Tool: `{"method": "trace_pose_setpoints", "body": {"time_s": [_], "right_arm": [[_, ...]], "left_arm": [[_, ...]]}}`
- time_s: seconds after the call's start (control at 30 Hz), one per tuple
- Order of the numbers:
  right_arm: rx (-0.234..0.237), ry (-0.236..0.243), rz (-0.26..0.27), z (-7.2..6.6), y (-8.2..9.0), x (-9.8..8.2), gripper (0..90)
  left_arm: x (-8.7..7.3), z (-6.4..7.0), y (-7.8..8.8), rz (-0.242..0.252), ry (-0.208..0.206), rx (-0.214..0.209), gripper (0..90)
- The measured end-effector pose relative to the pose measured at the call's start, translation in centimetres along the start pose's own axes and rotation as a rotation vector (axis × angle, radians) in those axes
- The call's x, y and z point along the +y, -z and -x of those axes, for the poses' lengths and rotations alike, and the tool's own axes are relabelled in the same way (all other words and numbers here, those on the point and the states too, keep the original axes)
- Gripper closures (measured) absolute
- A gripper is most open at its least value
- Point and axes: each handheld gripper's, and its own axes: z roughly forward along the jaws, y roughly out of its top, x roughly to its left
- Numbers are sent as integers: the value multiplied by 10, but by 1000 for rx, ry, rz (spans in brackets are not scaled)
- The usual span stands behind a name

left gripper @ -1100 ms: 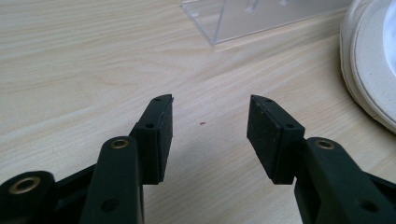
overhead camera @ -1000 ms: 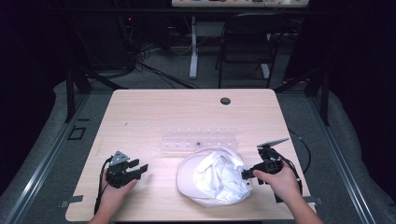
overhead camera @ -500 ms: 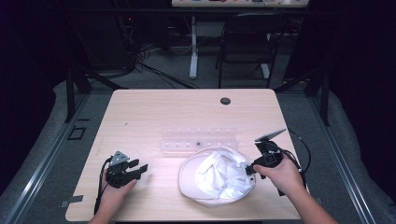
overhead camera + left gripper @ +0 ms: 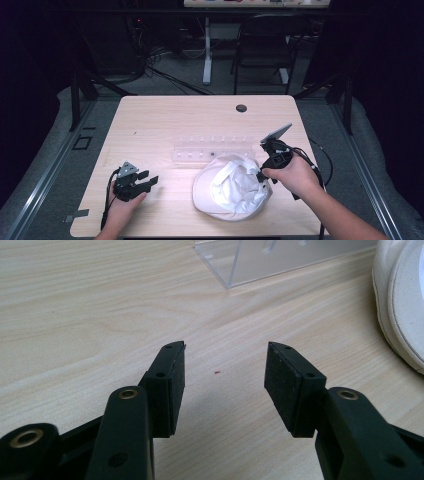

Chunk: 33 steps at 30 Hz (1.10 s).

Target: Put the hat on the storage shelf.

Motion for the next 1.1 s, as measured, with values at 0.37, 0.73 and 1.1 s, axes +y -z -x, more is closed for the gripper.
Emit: {"method": "trace_pose_setpoints", "body": {"time_s": [0.37, 0.73, 1.1], "right_arm": [[39, -41, -44, -17, 16, 19, 822], [4, -49, -48, -35, 41, 31, 822], [97, -111, -60, -40, 56, 36, 822]], "left_arm": [[0, 0, 1, -10, -3, -7, 512], [0, 0, 1, -10, -3, -5, 512], [0, 0, 1, -3, -7, -3, 512]]}}
